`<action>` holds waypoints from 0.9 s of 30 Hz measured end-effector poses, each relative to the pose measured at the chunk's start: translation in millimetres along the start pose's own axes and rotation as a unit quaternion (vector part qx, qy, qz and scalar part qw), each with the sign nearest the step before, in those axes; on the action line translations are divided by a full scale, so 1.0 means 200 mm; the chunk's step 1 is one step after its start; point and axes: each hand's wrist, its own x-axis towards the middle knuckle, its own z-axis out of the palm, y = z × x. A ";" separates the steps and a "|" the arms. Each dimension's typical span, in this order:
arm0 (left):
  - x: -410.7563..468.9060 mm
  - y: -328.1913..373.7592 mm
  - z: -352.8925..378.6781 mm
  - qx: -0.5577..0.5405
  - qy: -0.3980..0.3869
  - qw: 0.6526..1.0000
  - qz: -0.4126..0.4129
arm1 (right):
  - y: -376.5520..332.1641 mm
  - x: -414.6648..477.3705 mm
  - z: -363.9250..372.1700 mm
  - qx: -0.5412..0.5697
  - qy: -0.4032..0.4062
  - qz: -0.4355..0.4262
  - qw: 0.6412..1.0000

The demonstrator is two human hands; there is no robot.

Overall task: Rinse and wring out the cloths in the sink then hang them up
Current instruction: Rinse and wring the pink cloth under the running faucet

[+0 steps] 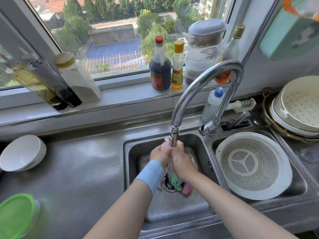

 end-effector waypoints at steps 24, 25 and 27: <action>0.03 -0.02 -0.02 -0.199 -0.045 0.978 -0.046 | -0.07 -0.02 0.02 -0.226 0.007 -0.063 0.972; 0.01 -0.02 -0.01 -0.207 -0.062 0.975 -0.047 | -0.07 0.01 0.01 -0.243 0.006 -0.045 0.969; -0.05 -0.06 0.04 -0.117 -0.087 0.989 -0.021 | -0.04 0.08 -0.05 -0.223 0.043 0.051 0.972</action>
